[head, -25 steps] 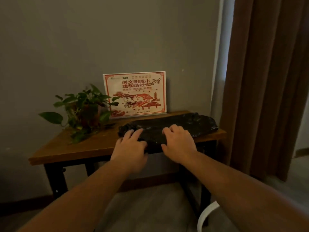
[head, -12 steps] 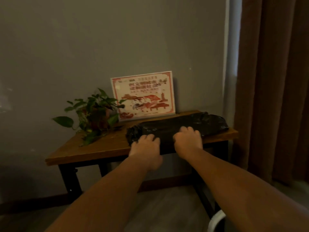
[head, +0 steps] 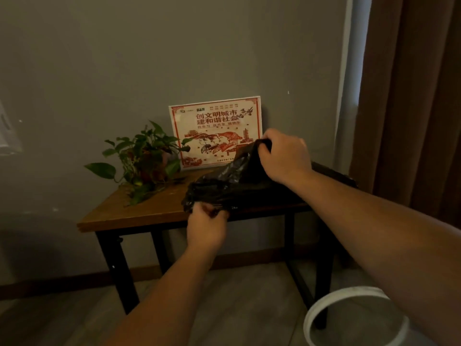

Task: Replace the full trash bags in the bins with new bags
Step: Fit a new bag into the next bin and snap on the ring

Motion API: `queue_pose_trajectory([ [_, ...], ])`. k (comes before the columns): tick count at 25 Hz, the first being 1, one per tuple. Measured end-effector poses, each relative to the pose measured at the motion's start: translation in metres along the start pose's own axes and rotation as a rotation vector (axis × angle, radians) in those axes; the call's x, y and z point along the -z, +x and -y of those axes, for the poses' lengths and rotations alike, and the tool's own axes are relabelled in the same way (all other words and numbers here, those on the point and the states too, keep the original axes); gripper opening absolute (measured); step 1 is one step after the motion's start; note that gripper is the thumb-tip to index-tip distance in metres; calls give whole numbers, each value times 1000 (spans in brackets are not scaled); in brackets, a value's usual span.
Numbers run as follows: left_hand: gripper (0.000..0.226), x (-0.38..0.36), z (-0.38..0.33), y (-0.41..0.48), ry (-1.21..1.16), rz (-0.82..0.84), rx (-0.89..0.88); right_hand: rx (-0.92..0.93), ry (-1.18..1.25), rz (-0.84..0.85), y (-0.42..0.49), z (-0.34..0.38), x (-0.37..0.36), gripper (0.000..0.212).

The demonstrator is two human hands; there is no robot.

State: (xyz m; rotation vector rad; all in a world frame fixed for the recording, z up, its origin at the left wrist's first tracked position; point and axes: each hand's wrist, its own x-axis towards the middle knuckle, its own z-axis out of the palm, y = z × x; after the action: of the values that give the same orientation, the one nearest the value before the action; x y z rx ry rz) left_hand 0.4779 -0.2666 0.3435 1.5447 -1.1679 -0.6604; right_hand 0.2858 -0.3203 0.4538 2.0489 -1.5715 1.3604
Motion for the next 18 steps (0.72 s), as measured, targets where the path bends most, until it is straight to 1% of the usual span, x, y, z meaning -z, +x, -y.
queue_pose_trajectory([
  [3, 23, 1, 20, -28, -83, 223, 148, -86, -42, 201, -5, 8, 14, 22],
  [5, 28, 1, 31, -37, -201, 286, 214, -135, -73, 244, -15, 6, 10, 16],
  [8, 48, -10, 31, -22, -187, 359, 154, -157, -116, 220, -24, 0, 3, 13],
  [9, 51, -16, 29, -11, -181, 380, 122, -148, -142, 223, -26, -5, -1, 13],
  [10, 47, -24, 25, 2, -153, 383, 89, -134, -158, 233, -28, -10, -6, 16],
  [12, 27, -40, 18, 27, -142, 354, 60, -108, -152, 279, -33, -20, -15, 19],
  [13, 27, -45, 17, 36, -168, 348, 76, -100, -129, 294, -33, -24, -17, 19],
  [15, 39, -57, 19, 49, -211, 357, 137, -102, -56, 267, -35, -30, -14, 18],
  [18, 34, -75, 25, 62, -307, 337, 141, -89, 52, 157, -33, -27, 6, 20],
])
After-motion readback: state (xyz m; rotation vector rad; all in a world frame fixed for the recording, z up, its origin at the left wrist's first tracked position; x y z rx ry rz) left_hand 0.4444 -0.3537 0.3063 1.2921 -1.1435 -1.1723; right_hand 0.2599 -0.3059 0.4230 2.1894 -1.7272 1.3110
